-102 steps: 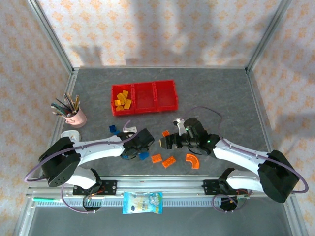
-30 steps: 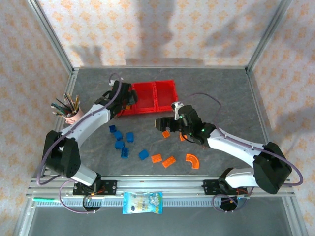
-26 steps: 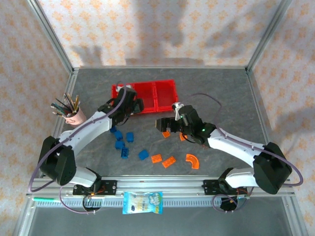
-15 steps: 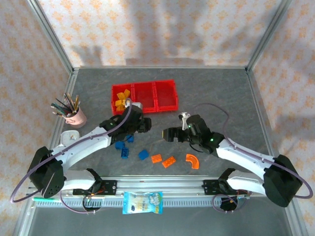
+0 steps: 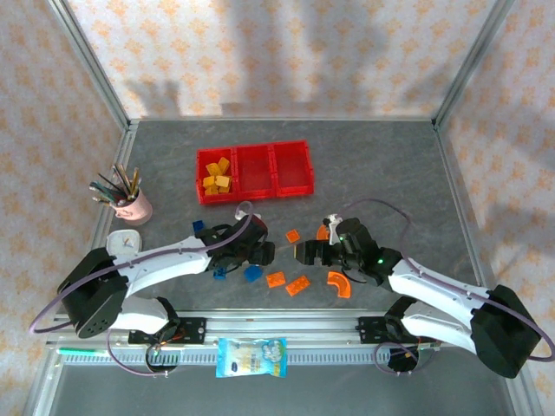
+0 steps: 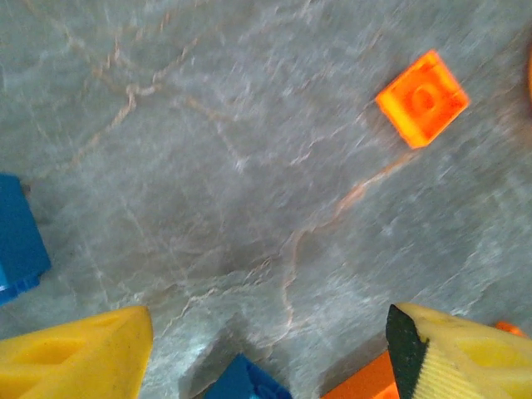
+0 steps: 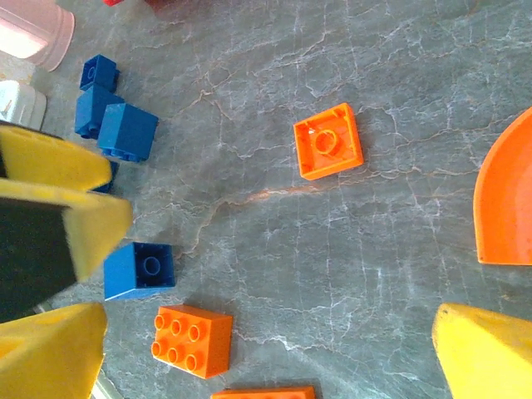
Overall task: Sort the legos into containers by color
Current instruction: Pick up the lego from the middle-left of the table.
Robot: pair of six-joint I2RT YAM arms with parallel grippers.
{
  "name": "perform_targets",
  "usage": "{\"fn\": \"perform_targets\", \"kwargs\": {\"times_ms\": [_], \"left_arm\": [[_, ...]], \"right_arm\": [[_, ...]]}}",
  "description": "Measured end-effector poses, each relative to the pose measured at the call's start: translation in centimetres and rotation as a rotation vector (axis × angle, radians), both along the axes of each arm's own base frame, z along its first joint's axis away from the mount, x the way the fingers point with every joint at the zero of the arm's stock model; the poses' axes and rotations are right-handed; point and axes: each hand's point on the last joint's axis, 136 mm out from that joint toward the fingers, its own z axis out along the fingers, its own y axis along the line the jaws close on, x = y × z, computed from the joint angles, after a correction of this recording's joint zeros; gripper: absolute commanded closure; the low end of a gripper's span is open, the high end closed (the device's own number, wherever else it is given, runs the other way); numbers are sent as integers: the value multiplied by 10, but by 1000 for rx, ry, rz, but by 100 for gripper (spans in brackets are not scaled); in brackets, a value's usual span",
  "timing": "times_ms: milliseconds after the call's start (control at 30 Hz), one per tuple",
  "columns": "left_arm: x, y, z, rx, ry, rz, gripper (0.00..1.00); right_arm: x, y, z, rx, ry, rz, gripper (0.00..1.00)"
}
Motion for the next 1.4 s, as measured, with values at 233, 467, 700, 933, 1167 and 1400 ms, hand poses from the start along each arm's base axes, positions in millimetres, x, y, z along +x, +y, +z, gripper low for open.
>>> {"fn": "perform_targets", "kwargs": {"times_ms": [233,467,700,933,1167,1400], "left_arm": [[-23,-3,-18,4,77,-37,24],[-35,-12,-20,-5,90,-55,30],[-45,-12,-22,8,112,-39,35],[-52,-7,-26,32,129,-13,43],[-61,1,-34,61,153,2,51],[-61,3,-35,65,150,18,66]], "right_arm": [[1,1,1,4,-5,0,0],[1,1,-5,-9,10,0,0],[1,1,-6,-12,13,0,0],[1,1,-6,-11,12,1,0],[1,1,-9,-17,19,1,0],[3,1,-8,-20,15,1,0]]}}
